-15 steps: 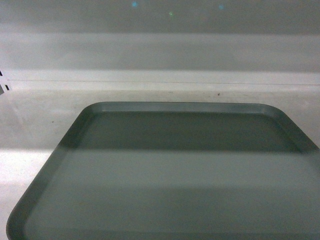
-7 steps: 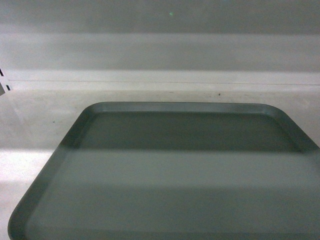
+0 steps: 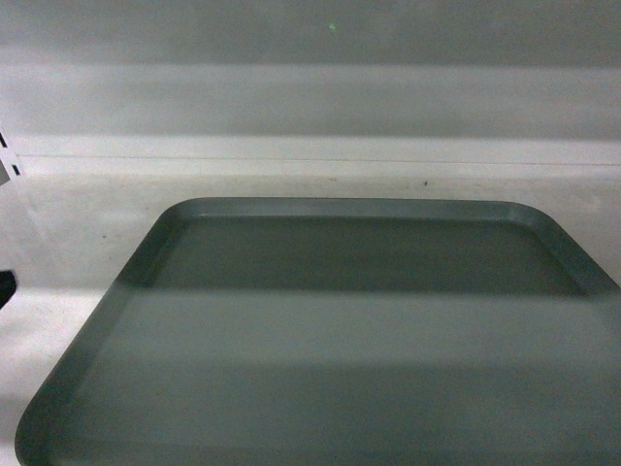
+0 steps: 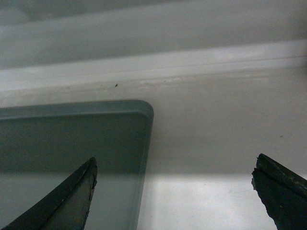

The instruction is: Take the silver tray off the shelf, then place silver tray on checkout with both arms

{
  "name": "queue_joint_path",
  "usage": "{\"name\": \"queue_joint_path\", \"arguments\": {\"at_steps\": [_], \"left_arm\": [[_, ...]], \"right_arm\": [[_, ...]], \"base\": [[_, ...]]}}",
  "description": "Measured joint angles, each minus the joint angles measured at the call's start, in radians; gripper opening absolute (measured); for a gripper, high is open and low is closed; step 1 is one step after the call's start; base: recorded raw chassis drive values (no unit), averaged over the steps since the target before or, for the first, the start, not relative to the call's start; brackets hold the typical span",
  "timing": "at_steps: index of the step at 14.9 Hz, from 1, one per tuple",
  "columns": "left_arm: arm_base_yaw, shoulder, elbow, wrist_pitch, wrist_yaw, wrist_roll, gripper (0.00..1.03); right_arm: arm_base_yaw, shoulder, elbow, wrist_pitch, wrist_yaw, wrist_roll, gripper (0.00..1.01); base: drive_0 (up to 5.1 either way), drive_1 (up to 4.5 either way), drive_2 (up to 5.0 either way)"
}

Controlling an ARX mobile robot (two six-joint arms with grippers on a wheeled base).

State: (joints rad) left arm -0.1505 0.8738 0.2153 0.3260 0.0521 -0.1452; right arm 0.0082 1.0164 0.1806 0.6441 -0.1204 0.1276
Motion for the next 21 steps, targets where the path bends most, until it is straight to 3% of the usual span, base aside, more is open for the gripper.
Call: {"name": "queue_joint_path", "arguments": {"at_steps": [7, 13, 19, 21], "left_arm": [[-0.032, 0.445, 0.147, 0.273, 0.018, 0.055, 0.98], [-0.045, 0.649, 0.245, 0.299, 0.019, 0.119, 0.98], [-0.076, 0.720, 0.292, 0.263, 0.007, 0.123, 0.98], [-0.080, 0.721, 0.298, 0.241, 0.000, 0.106, 0.98]], "right_arm": [[0.042, 0.285, 0.091, 0.097, 0.006, -0.008, 0.98], [0.095, 0.390, 0.166, 0.064, 0.022, -0.012, 0.98], [0.130, 0.444, 0.259, -0.072, 0.064, -0.011, 0.98], [0.145, 0.528, 0.286, -0.067, 0.076, -0.002, 0.98]], "base": [[0.0, 0.00, 0.0], [0.0, 0.00, 0.0], [0.0, 0.00, 0.0], [0.0, 0.00, 0.0]]}}
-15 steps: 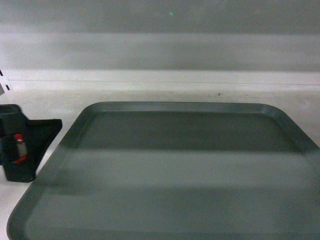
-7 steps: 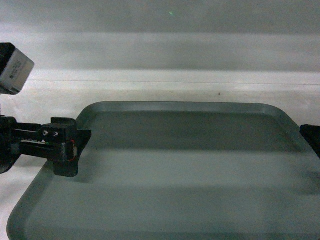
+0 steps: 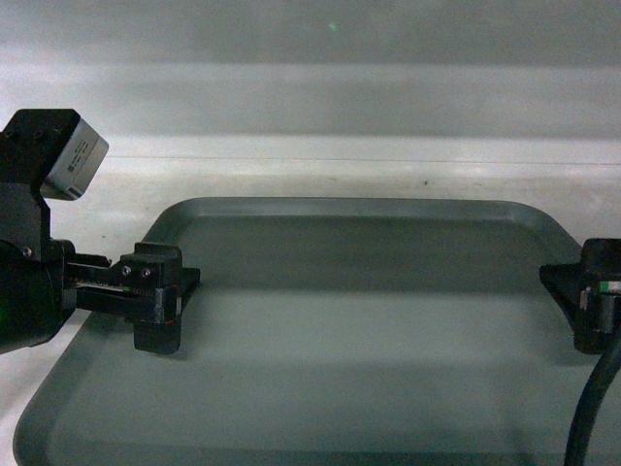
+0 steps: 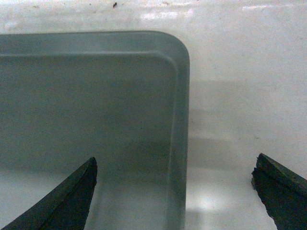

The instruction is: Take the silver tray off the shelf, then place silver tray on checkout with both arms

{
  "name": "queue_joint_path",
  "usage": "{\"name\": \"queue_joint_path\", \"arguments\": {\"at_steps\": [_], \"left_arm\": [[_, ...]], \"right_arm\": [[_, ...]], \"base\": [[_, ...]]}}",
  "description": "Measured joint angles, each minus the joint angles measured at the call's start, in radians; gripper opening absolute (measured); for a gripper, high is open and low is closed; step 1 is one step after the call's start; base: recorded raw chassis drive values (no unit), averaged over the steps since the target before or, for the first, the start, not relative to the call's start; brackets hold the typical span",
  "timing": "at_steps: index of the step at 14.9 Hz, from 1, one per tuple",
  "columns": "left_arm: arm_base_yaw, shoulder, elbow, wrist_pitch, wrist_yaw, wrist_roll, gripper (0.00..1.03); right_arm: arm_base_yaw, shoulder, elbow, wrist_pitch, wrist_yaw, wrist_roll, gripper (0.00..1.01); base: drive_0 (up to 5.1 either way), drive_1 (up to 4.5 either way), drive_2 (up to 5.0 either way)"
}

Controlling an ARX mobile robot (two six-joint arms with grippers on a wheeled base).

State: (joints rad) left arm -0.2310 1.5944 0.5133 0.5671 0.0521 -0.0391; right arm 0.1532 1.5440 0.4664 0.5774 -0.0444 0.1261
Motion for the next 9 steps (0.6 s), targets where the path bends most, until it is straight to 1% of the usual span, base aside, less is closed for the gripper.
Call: {"name": "queue_joint_path", "arguments": {"at_steps": [3, 6, 9], "left_arm": [[-0.005, 0.000, 0.000, -0.005, -0.003, -0.002, 0.98], [-0.008, 0.003, 0.000, -0.002, -0.004, -0.005, 0.98], [-0.017, 0.014, 0.000, 0.014, -0.019, -0.007, 0.98]], "right_arm": [[0.014, 0.008, 0.012, -0.019, 0.014, -0.001, 0.98], [0.018, 0.023, 0.018, -0.016, 0.026, -0.001, 0.98], [0.027, 0.028, 0.018, -0.002, 0.041, -0.003, 0.98]], "base": [[0.0, 0.00, 0.0], [0.0, 0.00, 0.0], [0.0, 0.00, 0.0]]}}
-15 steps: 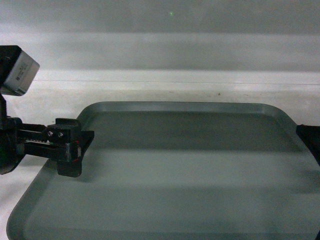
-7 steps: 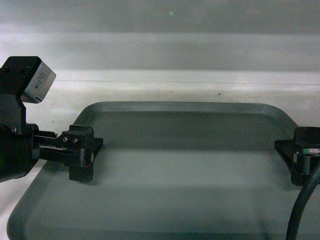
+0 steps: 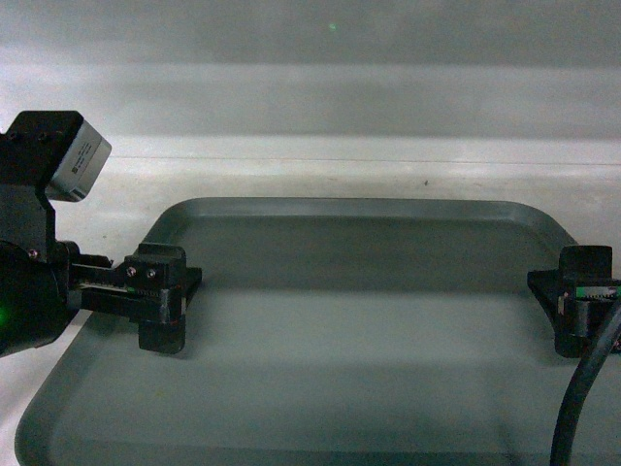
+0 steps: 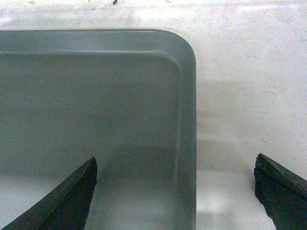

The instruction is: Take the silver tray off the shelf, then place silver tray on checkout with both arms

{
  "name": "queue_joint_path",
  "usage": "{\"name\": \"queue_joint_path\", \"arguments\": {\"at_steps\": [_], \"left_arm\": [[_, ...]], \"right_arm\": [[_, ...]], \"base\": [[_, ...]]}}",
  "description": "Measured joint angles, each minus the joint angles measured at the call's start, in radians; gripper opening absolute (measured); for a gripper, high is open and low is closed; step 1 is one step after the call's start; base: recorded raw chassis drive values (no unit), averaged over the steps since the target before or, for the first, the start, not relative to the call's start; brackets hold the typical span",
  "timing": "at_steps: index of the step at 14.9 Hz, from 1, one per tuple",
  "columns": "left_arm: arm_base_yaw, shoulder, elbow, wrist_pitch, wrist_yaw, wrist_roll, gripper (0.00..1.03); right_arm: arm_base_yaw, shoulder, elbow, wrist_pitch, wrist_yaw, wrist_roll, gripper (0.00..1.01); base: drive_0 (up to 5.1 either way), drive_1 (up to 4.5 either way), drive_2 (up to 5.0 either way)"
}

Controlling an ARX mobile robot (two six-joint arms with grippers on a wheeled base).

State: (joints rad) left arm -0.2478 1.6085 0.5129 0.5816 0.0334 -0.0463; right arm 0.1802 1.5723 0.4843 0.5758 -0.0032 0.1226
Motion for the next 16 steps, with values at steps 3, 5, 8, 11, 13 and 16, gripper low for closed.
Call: {"name": "queue_joint_path", "arguments": {"at_steps": [3, 5, 8, 11, 13, 16], "left_arm": [[-0.012, 0.010, -0.007, 0.023, -0.015, -0.008, 0.98], [-0.023, 0.018, -0.019, 0.048, -0.030, -0.021, 0.90], [-0.019, -0.014, -0.033, 0.032, -0.052, -0.073, 0.05], [-0.014, -0.033, -0.048, 0.030, -0.040, -0.112, 0.04], [-0.016, -0.050, -0.055, 0.014, -0.041, -0.111, 0.04], [-0.021, -0.083, -0.063, -0.019, -0.049, -0.100, 0.04]], "right_arm": [[0.003, 0.018, -0.005, 0.023, 0.008, -0.001, 0.98], [0.003, 0.025, -0.011, 0.040, 0.014, 0.000, 0.98], [0.003, 0.025, -0.020, 0.060, 0.034, 0.012, 0.14], [0.003, 0.019, -0.025, 0.064, 0.039, 0.091, 0.03], [0.013, 0.011, -0.027, 0.056, 0.042, 0.091, 0.03], [0.024, -0.029, -0.035, 0.011, 0.056, 0.090, 0.03]], "base": [[0.0, 0.00, 0.0], [0.0, 0.00, 0.0], [0.0, 0.00, 0.0], [0.0, 0.00, 0.0], [0.0, 0.00, 0.0], [0.0, 0.00, 0.0]]}}
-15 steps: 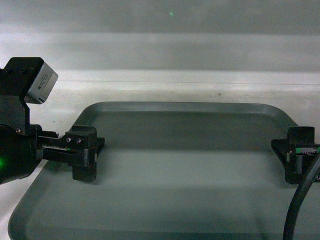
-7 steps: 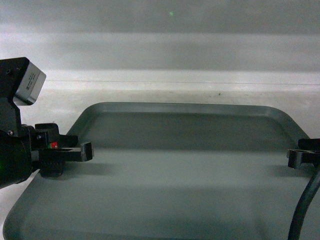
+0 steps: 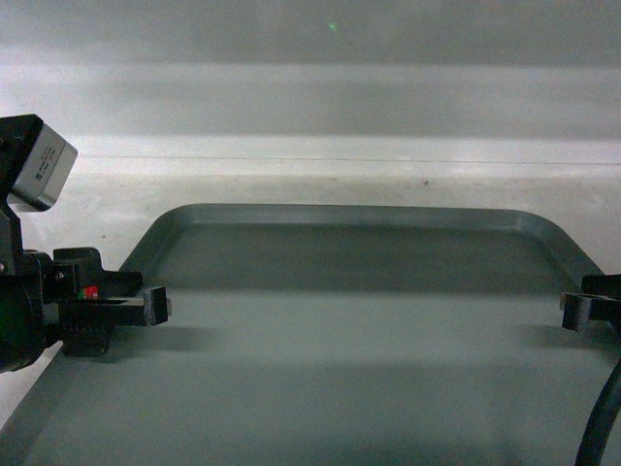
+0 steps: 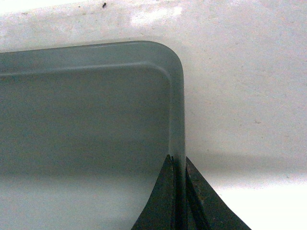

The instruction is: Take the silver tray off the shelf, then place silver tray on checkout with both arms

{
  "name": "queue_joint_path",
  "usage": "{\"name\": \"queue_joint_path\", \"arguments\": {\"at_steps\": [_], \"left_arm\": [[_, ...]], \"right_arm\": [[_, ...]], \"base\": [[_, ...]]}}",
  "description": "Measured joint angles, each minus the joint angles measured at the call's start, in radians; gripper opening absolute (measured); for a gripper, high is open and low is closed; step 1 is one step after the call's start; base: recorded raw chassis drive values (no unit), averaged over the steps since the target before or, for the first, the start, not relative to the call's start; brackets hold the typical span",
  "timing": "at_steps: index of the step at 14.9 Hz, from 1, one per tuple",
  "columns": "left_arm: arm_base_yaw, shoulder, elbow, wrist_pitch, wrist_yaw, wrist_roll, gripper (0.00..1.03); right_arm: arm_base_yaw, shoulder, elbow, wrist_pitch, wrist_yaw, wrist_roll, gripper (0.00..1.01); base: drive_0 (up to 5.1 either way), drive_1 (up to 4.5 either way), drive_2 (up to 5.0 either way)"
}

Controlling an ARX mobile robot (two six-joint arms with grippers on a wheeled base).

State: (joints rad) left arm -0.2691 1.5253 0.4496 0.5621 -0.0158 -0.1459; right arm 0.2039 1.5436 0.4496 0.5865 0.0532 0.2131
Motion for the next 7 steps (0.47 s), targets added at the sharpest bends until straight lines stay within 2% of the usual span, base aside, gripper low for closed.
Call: {"name": "queue_joint_path", "arguments": {"at_steps": [7], "left_arm": [[-0.007, -0.143, -0.008, -0.097, -0.013, 0.023, 0.04]], "right_arm": [[0.007, -0.173, -0.005, -0.127, 0.003, 0.000, 0.03]], "base": [[0.0, 0.00, 0.0]]}}
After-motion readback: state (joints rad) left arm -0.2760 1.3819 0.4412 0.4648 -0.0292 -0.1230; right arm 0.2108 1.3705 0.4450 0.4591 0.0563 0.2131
